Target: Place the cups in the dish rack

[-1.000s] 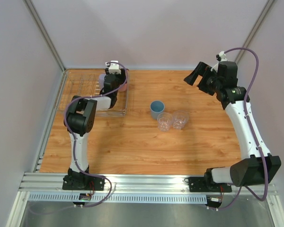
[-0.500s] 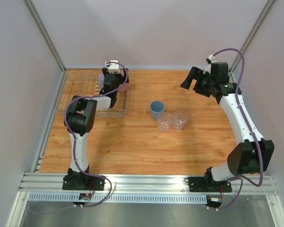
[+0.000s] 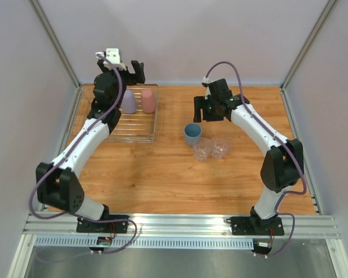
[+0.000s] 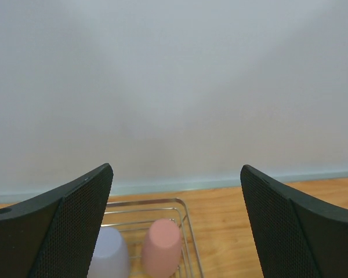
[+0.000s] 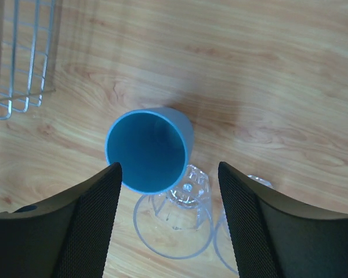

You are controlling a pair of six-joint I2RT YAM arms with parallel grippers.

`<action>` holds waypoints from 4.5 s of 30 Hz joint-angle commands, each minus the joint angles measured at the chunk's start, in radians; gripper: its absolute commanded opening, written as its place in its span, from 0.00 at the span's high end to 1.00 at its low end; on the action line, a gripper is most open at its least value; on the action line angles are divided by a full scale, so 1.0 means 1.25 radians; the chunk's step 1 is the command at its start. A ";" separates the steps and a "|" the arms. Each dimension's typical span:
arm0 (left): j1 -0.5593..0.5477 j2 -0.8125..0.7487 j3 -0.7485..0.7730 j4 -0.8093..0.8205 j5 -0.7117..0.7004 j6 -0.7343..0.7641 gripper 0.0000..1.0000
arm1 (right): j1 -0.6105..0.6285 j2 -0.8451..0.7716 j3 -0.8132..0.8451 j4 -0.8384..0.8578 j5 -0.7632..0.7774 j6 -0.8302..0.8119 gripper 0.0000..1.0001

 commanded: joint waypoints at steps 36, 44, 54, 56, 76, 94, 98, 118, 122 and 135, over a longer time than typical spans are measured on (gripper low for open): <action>0.003 -0.407 -0.211 -0.419 0.100 -0.551 0.00 | 0.077 0.004 0.111 0.187 -0.042 0.267 1.00; 0.005 -0.410 -0.273 -0.299 0.101 -0.924 0.00 | 0.077 -0.108 0.021 0.504 -0.157 0.479 0.99; 0.003 -0.306 -0.309 0.129 0.178 -1.285 0.00 | 0.093 -0.116 -0.001 0.691 -0.226 0.478 1.00; -0.001 -0.280 -0.282 0.151 0.181 -1.301 0.00 | 0.103 -0.114 -0.002 0.685 -0.210 0.463 1.00; -0.109 -0.201 -0.186 0.148 -0.074 -1.316 0.00 | 0.173 -0.057 0.012 0.688 -0.102 0.412 0.99; -0.105 -0.159 -0.159 0.162 -0.145 -1.203 0.62 | 0.174 -0.046 0.060 0.523 -0.071 0.412 0.53; -0.080 -0.182 -0.159 0.135 -0.149 -1.119 0.64 | 0.169 -0.089 0.092 0.378 -0.014 0.359 0.26; 0.048 -0.240 -0.375 0.057 -0.009 -0.014 0.63 | -0.021 -0.417 -0.157 0.078 0.156 0.252 0.16; 0.060 -0.132 -0.439 0.240 -0.004 0.017 0.62 | -0.024 -0.418 -0.201 0.109 0.166 0.217 0.15; 0.083 0.128 -0.371 0.514 -0.039 0.046 0.61 | -0.067 -0.385 -0.222 0.116 0.156 0.165 0.13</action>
